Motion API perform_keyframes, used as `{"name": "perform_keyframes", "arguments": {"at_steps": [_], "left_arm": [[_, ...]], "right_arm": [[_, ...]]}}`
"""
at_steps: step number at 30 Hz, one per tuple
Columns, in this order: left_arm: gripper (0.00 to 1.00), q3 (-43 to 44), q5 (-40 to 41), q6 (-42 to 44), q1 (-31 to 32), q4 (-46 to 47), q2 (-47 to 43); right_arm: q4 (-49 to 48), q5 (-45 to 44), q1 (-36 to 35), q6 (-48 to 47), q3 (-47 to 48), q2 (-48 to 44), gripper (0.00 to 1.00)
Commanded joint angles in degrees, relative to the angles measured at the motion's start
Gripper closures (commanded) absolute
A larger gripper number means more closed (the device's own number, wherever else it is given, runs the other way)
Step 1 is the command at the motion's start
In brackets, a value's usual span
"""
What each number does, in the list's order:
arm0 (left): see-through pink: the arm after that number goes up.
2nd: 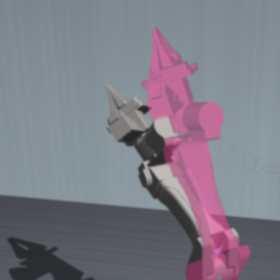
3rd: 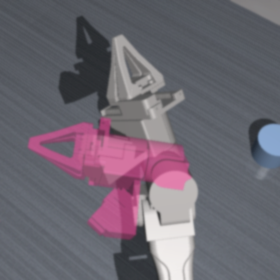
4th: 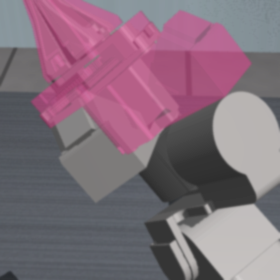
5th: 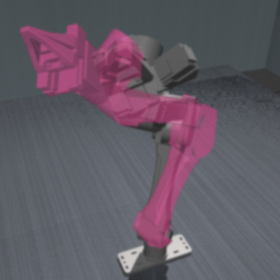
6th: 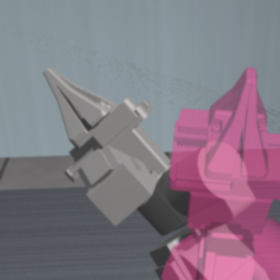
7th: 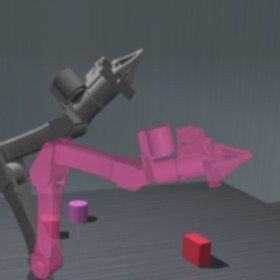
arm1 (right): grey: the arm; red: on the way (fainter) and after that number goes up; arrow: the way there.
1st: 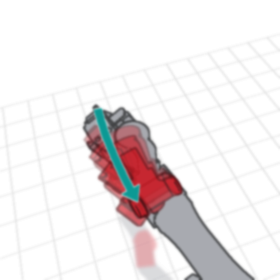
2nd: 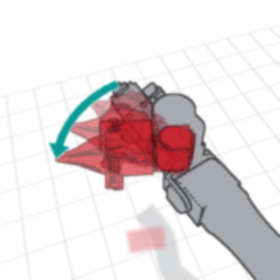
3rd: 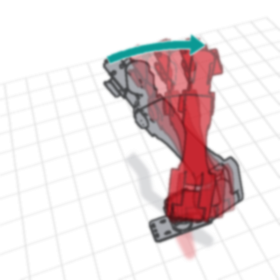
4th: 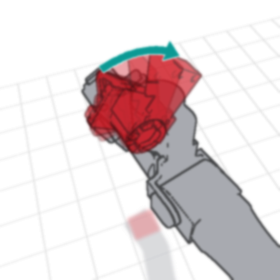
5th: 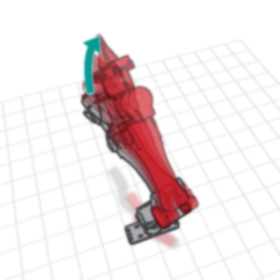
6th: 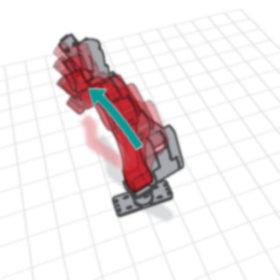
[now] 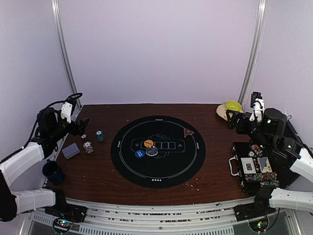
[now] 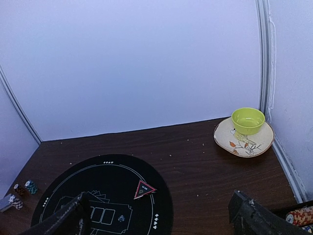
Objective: Distribute texas hold em gaming equipment
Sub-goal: Pick up the dealer button from the poker table mat.
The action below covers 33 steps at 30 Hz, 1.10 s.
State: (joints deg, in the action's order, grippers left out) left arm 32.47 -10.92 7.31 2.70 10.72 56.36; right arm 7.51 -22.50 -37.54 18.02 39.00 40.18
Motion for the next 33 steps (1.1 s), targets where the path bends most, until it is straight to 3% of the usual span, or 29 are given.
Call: {"name": "perform_keyframes", "arguments": {"at_steps": [1, 5, 14, 24, 33], "left_arm": [[0.02, -0.2, 0.1, -3.4, 0.4, 9.9, 3.0], [0.02, 0.2, -0.4, -4.4, 0.5, 11.9, 5.1], [0.02, 0.3, -1.7, -4.6, 0.7, 13.8, 4.7], [0.02, -0.9, -5.6, -2.8, 0.8, 16.2, 4.0], [0.02, -0.6, -8.6, -1.4, 0.8, 15.7, 5.6]], "right_arm": [[-3.7, -6.1, -2.0, 6.6, -1.4, -0.5, 0.00], [-6.4, -5.7, -2.9, 9.2, -2.3, -3.3, 0.00], [-7.2, -2.8, -3.4, 5.6, -3.1, -9.9, 0.00], [-3.2, 1.3, -4.5, 5.2, 3.2, 9.9, 0.00], [1.1, -3.8, -10.7, 3.0, 11.8, 27.1, 0.00]]}}
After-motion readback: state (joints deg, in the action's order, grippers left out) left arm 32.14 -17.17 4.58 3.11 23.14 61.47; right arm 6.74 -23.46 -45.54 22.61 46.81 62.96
